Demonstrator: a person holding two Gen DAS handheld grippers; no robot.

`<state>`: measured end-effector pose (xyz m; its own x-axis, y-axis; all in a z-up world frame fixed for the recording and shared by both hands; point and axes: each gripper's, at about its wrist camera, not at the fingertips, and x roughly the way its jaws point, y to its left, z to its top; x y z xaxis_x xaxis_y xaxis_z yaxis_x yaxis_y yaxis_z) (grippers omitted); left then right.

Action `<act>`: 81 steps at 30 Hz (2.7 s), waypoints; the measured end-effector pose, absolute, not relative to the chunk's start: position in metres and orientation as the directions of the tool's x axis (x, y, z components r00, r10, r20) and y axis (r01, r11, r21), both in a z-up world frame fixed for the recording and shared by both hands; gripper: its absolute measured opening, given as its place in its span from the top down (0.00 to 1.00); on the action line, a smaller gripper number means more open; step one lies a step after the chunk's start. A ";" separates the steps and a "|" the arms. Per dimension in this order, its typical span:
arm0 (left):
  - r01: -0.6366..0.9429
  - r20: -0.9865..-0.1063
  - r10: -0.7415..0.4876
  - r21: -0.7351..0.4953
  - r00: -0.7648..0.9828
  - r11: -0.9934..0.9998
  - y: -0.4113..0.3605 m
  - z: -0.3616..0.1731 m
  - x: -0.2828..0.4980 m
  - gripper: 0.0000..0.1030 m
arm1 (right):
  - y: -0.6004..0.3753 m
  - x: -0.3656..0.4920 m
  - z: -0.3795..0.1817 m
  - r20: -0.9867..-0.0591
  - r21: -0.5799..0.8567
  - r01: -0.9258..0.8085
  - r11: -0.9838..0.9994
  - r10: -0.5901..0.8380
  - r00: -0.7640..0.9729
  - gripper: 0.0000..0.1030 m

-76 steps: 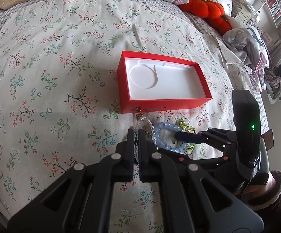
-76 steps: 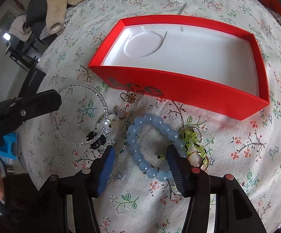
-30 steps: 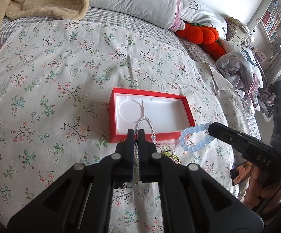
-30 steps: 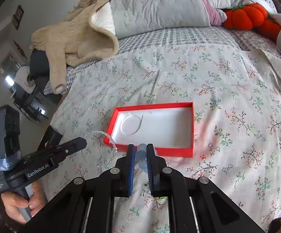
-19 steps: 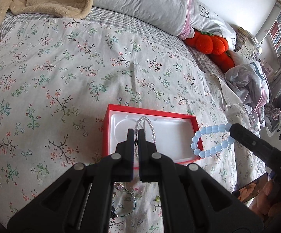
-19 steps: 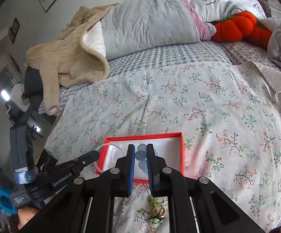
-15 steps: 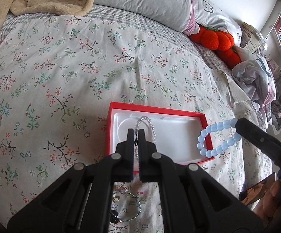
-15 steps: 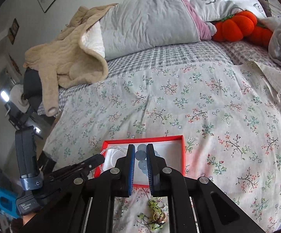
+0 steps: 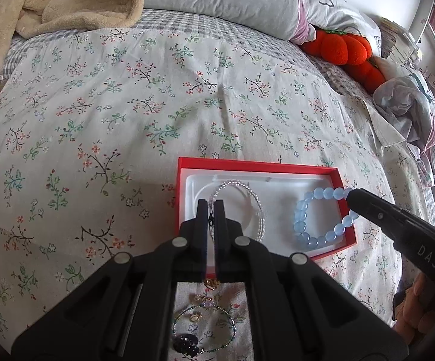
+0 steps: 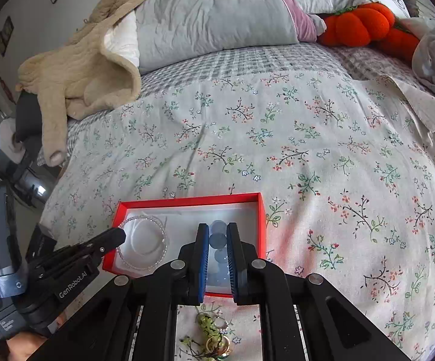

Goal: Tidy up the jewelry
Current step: 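Lower silver bracelet into red box with left gripper while right lowers blue bracelet, then lower the left gripper onto the black flower hair clip and close, then grasp the green beaded bracelet with the right gripper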

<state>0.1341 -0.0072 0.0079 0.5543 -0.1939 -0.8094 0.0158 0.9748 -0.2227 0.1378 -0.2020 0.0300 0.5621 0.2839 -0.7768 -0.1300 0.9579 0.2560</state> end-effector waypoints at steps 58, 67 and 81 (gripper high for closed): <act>0.310 -0.966 -0.160 -0.092 0.202 0.946 -0.017 -0.033 0.066 0.62 | -0.199 0.056 -0.019 -0.950 0.061 -0.209 0.976 0.121 0.289 0.28; 0.305 -0.957 -0.166 -0.088 0.239 0.948 -0.027 -0.024 0.070 0.75 | -0.206 0.061 -0.015 -0.943 0.088 -0.174 0.981 0.138 0.302 0.28; 0.237 -0.945 -0.183 -0.119 0.270 0.964 0.002 -0.015 0.071 0.75 | -0.195 0.080 -0.014 -0.928 0.192 -0.124 0.973 0.222 0.301 0.61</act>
<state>0.0712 0.0020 -0.0146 0.2705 -0.1827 -0.9452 0.2368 0.9643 -0.1186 0.0804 -0.1951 -0.0142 0.3006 0.2218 -0.9276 -0.1241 0.9734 0.1925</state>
